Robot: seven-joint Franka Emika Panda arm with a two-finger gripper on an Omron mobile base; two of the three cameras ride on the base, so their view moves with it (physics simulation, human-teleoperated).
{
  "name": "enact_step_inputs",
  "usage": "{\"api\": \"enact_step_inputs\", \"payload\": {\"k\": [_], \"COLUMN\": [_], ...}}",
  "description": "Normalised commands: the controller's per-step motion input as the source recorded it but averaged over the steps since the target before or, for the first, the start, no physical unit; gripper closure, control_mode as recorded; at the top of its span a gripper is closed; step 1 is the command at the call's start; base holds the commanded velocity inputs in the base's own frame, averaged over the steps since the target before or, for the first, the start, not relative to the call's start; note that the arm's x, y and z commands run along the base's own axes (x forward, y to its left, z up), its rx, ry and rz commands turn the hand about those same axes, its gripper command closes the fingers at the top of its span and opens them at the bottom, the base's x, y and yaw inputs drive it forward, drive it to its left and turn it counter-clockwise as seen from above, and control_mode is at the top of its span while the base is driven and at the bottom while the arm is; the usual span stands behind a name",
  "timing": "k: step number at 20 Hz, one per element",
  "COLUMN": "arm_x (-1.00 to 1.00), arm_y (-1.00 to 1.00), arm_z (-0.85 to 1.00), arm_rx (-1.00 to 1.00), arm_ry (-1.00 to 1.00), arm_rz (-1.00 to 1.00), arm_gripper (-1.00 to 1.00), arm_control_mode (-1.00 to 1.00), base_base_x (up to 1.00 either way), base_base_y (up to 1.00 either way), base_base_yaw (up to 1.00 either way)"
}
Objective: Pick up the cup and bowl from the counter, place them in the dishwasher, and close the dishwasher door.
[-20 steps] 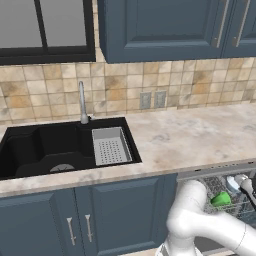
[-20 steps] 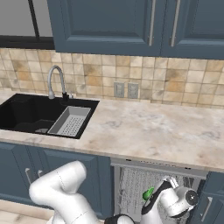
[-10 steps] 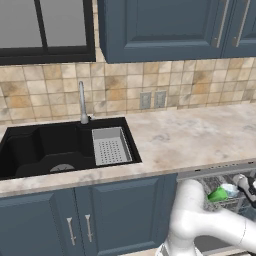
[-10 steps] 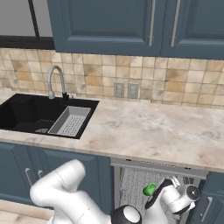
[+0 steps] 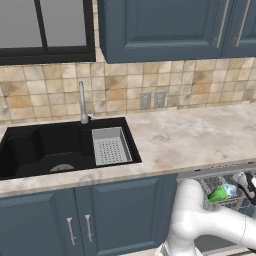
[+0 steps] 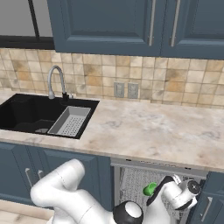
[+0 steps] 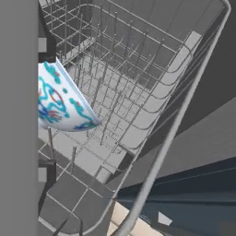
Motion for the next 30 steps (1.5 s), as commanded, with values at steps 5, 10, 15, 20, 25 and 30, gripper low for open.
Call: {"api": "enact_step_inputs", "payload": {"k": [5,10,15,20,25,30], "arm_x": [-0.53,-0.42,-0.12,0.00,-0.09,-0.30], "arm_y": [-0.10,-0.09,-0.02,0.00,0.00,0.00], "arm_z": [0.01,0.03,0.04,0.02,0.00,0.00], "arm_rx": [0.00,0.00,0.00,0.00,0.00,0.00], "arm_ry": [-0.01,0.00,0.00,0.00,0.00,0.00], "arm_rz": [0.00,0.00,0.00,0.00,0.00,0.00], "arm_gripper": [-1.00,-1.00,-1.00,-1.00,-1.00,-1.00], "arm_control_mode": [-1.00,-1.00,-1.00,-1.00,-1.00,-1.00], "base_base_x": [0.00,0.00,0.00,0.00,0.00,0.00], "base_base_y": [0.00,0.00,0.00,0.00,0.00,0.00], "base_base_yaw": [0.00,0.00,0.00,0.00,0.00,0.00]}}
